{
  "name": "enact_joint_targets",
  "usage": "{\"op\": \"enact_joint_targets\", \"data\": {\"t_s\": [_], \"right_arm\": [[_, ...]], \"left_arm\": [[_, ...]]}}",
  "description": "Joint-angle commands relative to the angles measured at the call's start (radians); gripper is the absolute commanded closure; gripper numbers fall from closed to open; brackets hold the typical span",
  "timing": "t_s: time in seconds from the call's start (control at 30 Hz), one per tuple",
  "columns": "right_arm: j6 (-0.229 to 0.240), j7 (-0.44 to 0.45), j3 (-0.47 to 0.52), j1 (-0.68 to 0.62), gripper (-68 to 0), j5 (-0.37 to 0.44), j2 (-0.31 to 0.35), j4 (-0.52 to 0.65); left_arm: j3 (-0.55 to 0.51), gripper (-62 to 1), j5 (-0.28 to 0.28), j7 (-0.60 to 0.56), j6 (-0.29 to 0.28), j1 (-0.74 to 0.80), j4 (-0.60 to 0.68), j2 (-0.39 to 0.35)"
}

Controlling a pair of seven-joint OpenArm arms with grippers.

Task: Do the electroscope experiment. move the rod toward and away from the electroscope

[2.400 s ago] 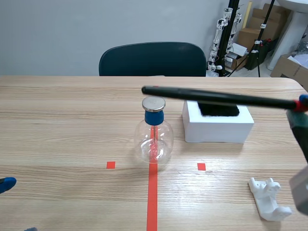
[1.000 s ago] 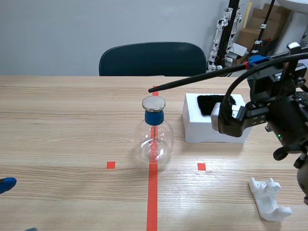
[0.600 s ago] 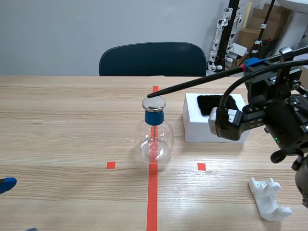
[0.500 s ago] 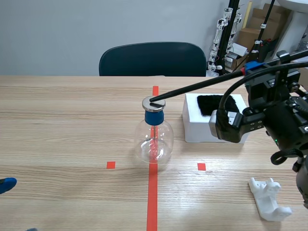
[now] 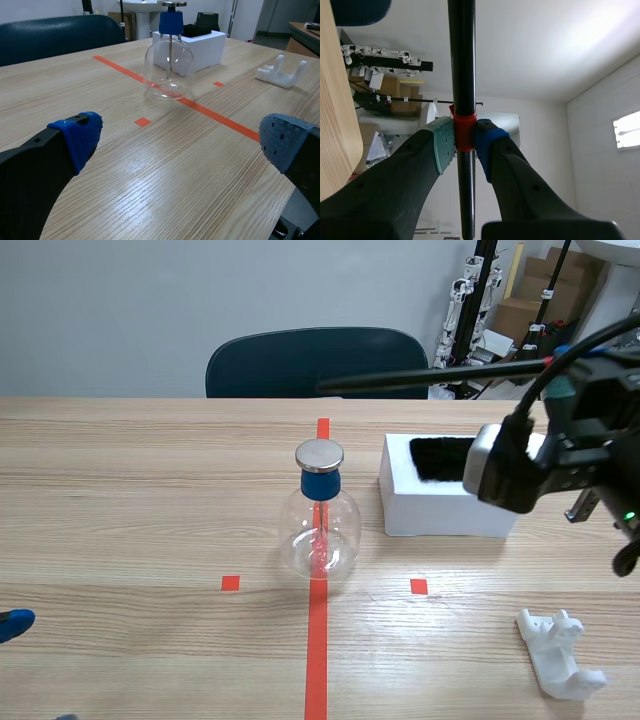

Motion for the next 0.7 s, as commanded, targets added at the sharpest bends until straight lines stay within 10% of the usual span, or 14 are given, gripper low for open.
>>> {"op": "enact_joint_targets", "data": {"t_s": [0.0,0.37,0.67], "right_arm": [[-0.016,0.004,0.063,-0.053,-3.7,0.014,0.018,0.068],[-0.147,0.175,0.373,-0.56,-3.7,0.123,-0.073,0.303],[-0.251,0.415,0.407,-0.833,-3.7,0.201,-0.146,0.306]], "left_arm": [[-0.001,-62.3,-0.009,-0.043,-0.003,0.002,0.016,-0.009],[-0.001,-62.3,-0.006,-0.044,-0.003,0.003,0.016,-0.009],[-0.001,-62.3,-0.005,-0.044,-0.003,0.003,0.016,-0.009]]}}
